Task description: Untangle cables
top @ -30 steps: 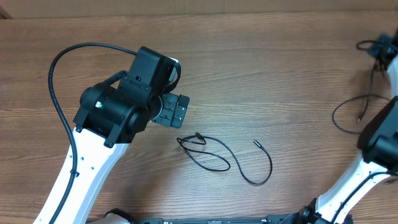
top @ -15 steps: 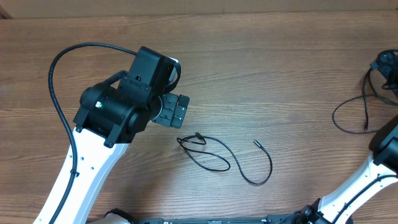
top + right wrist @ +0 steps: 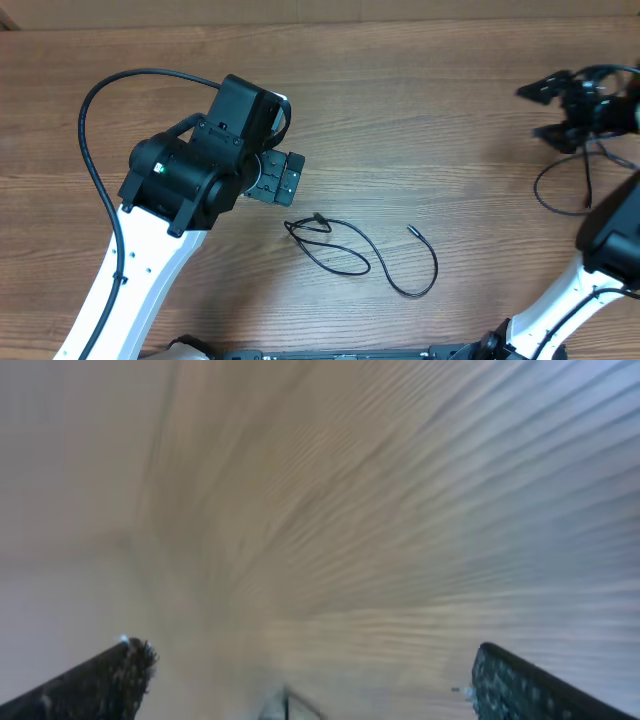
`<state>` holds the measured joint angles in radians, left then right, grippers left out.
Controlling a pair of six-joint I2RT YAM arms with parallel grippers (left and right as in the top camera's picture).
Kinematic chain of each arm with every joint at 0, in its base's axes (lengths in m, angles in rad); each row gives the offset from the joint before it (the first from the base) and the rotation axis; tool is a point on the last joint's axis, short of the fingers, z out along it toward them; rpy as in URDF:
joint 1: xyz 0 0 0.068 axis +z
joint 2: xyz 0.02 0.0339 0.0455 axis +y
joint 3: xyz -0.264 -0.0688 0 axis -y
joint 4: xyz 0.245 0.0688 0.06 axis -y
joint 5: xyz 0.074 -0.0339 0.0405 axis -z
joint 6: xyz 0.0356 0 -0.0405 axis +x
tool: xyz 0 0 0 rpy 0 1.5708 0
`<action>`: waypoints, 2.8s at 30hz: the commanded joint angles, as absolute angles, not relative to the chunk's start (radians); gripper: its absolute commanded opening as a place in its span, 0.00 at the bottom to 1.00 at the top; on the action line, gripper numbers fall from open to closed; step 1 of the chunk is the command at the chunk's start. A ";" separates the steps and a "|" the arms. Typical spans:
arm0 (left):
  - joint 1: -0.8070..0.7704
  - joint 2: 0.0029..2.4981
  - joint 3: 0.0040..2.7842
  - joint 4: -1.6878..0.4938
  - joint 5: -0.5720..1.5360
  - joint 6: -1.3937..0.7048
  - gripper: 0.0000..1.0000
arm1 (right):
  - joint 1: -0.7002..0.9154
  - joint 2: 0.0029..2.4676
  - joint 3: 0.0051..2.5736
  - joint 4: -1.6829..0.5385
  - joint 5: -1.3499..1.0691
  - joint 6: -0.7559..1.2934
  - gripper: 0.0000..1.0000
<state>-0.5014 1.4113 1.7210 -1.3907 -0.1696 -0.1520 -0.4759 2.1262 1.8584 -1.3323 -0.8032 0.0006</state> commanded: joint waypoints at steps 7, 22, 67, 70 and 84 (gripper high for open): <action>-0.498 1.419 1.723 -1.388 -0.183 -0.165 1.00 | -0.171 2.098 1.865 -1.604 -0.619 -0.147 1.00; -0.498 1.419 1.723 -1.388 -0.183 -0.165 1.00 | 0.311 2.098 1.865 -1.610 -0.551 -0.118 1.00; -0.498 1.419 1.723 -1.387 -0.183 -0.165 1.00 | 0.664 2.099 1.589 -1.328 -0.824 -0.691 1.00; -0.498 1.419 1.723 -1.388 -0.183 -0.165 1.00 | 0.693 2.099 1.545 -1.317 -0.800 -0.690 0.87; -0.498 1.419 1.723 -1.388 -0.184 -0.165 1.00 | 0.652 2.098 1.502 -1.297 -0.318 -0.298 0.04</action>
